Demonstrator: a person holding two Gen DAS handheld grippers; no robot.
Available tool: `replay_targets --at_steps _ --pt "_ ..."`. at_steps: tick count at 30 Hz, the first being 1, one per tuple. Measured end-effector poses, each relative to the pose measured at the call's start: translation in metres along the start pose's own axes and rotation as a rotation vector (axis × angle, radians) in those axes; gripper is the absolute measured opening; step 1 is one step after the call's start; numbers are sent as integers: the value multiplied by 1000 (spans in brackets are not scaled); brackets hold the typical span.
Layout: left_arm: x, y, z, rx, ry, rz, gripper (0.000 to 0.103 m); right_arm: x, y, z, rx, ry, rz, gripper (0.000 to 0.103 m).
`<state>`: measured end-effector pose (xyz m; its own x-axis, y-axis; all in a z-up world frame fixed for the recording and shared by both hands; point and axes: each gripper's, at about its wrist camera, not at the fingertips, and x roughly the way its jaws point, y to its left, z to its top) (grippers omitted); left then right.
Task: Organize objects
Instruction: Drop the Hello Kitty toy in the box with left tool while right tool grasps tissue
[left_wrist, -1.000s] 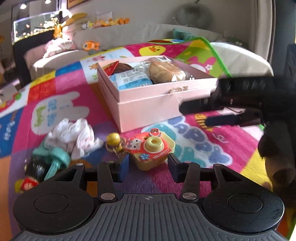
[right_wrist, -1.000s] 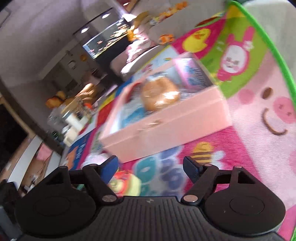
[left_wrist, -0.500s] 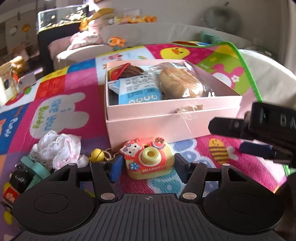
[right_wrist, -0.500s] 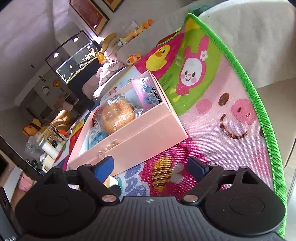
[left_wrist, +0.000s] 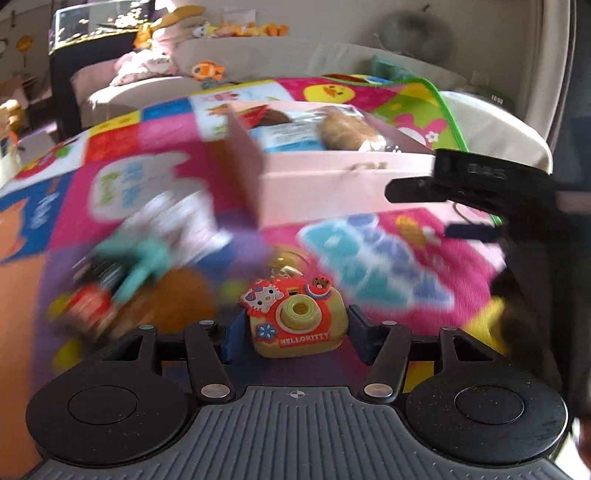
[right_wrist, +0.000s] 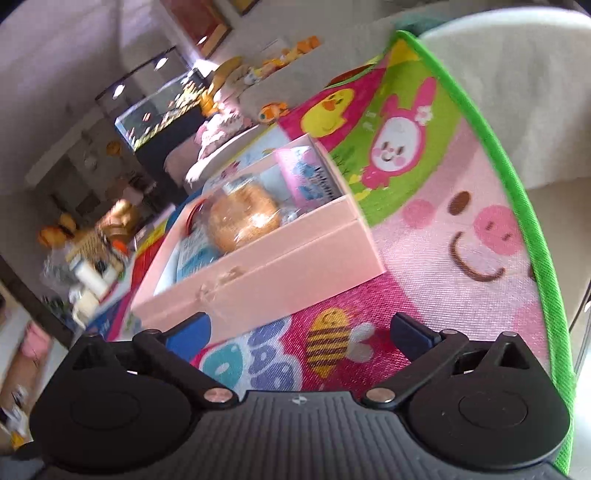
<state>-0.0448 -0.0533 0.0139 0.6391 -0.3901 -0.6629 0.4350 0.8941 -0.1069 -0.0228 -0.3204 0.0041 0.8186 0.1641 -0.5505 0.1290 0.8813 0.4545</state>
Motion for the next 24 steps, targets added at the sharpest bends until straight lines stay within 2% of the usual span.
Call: replay_targets --at_steps 2,4,6,8,11,13,15,19,21,24 --pt "-18 21 -14 -44 -8 37 62 1 20 -5 -115 30 18 103" --pt "-33 47 -27 -97 -28 94 62 -4 52 -15 -302 22 27 103" --pt "-44 70 -38 -153 -72 58 62 -13 95 -32 -528 -2 46 103" --pt "-49 76 -43 -164 -88 64 62 -17 131 -42 -651 -8 104 103" --pt "-54 74 -50 -141 -115 71 62 -3 176 -40 -706 69 185 81" --pt "-56 78 -50 -160 -124 58 62 14 197 -38 -724 123 193 58" --pt "-57 85 -51 -202 -137 29 62 31 211 -35 -734 175 182 47" --pt "-58 96 -54 -259 -153 -16 62 58 222 -23 -676 202 142 47" --pt "-58 97 -55 -266 -156 -21 62 73 223 -18 -648 242 124 47" --pt "-59 97 -56 -273 -158 -26 62 90 219 -20 -662 281 49 45"
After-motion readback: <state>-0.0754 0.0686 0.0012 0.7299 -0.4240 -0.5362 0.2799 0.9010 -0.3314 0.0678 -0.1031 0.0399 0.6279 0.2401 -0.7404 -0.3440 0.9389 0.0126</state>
